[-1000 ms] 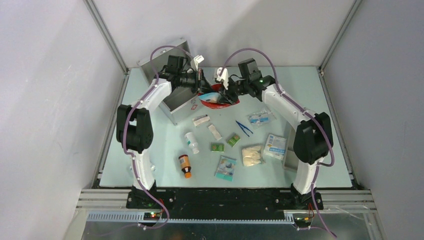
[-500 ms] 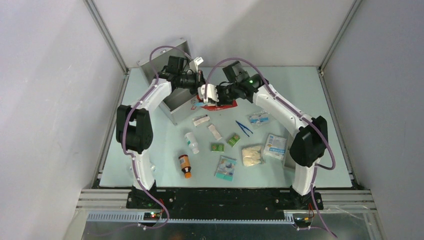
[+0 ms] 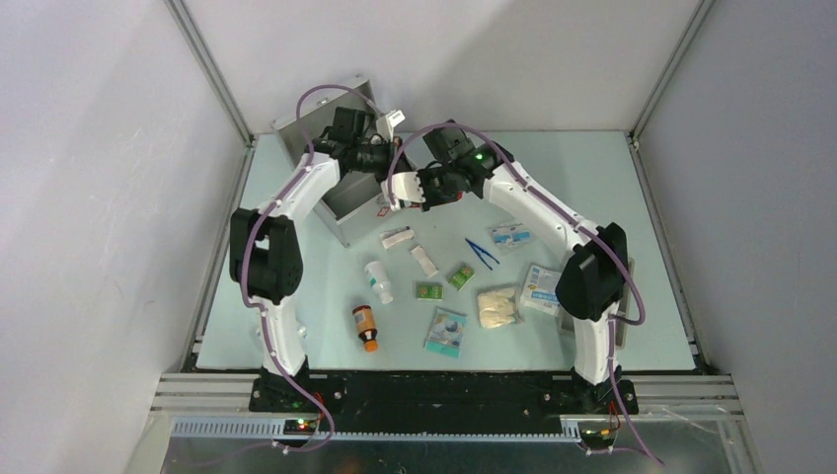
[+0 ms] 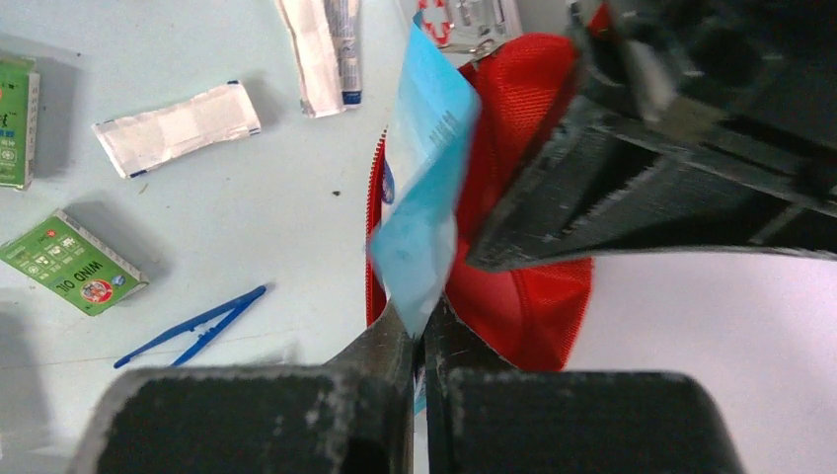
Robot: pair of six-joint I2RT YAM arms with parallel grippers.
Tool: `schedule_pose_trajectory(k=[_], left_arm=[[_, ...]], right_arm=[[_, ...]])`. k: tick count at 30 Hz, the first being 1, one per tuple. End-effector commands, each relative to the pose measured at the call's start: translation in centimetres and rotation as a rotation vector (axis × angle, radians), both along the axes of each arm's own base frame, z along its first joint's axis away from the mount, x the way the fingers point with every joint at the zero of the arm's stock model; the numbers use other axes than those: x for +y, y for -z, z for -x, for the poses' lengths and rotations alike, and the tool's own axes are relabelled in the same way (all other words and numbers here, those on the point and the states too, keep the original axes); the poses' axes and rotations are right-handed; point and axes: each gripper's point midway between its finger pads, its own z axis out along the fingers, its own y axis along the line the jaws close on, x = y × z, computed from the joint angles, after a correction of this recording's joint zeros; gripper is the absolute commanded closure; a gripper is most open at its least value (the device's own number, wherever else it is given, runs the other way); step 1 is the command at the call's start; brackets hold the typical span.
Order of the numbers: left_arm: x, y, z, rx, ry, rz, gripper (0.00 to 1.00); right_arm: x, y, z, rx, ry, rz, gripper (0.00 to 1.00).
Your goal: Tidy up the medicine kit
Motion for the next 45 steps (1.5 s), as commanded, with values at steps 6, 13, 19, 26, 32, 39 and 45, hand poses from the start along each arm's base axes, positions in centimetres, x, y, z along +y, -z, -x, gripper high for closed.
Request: schedule_pose_trajectory(k=[6,13,19,26,32,39,45], left_arm=[[-0.9,-4.7,1.2,-0.108,0.065,0.06,1.0],[-1.2,-4.0,0.9,-0.072,0.069,0.071,1.0],[-0.9,-3.8,0.6,-0.06,0.055,0.068,1.0],[-0.3,-3.3,0.0,-0.058,0.022,0.048,1.0],[-0.3,-2.8,-0.7,-0.058,0.01,0.037,1.0],[1.4,-6.8,-0.2,-0.136,0.004,0.079,1.0],[3.4,-4.1,0.1,-0.237,-0.007,-0.037,1.0]], right_arm=[[-1.0,3.4,-4.4,-0.103,0.197,0.033,1.0],[-0.5,3.8,-4.6,-0.076,0.271,-0.035,1.0],[0.4,5.7,-0.2,0.156,0.163,-0.058,0.49],[-0.3,-2.0,0.3,0.175,0.16,-0.171,0.41],[-0.4,-9.1,2.4,0.213,0.116,-0.341,0.36],[-5.1,-12.5,0.0,0.403,0.479,-0.698,0.38],[-17.2,-0.9,-2.0,0.665,1.364,-0.859,0.35]])
